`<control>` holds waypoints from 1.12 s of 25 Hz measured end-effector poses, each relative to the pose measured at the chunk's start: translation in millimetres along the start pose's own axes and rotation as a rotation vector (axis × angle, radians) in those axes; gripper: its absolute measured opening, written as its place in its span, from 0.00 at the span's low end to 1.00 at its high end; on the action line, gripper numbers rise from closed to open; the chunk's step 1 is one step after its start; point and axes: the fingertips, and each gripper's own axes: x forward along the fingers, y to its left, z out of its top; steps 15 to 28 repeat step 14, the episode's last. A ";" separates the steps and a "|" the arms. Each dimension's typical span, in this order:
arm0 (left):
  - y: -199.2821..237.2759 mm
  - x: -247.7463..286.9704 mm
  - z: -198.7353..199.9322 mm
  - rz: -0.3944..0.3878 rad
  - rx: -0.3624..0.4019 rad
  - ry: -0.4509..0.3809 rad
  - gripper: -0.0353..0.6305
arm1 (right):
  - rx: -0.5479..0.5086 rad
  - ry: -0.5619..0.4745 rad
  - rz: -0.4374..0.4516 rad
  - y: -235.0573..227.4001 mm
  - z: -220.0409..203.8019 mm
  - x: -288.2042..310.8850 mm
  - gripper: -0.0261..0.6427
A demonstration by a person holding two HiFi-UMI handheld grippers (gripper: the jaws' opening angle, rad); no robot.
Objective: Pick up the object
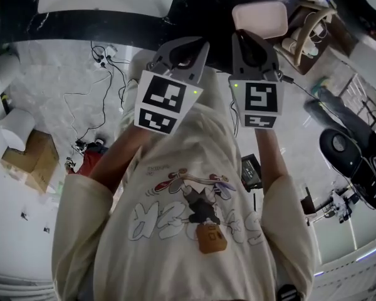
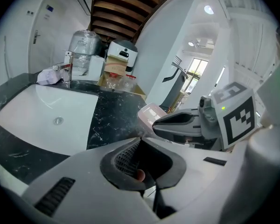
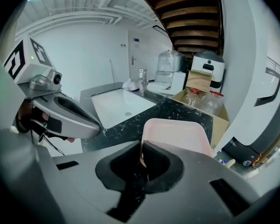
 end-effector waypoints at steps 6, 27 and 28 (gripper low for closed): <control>-10.0 -19.7 9.6 0.013 0.033 -0.037 0.06 | 0.001 -0.047 0.018 16.5 7.4 -25.6 0.09; -27.0 -48.3 13.3 0.026 0.056 -0.063 0.06 | 0.021 -0.090 0.037 38.0 14.9 -59.9 0.09; -27.0 -48.3 13.3 0.026 0.056 -0.063 0.06 | 0.021 -0.090 0.037 38.0 14.9 -59.9 0.09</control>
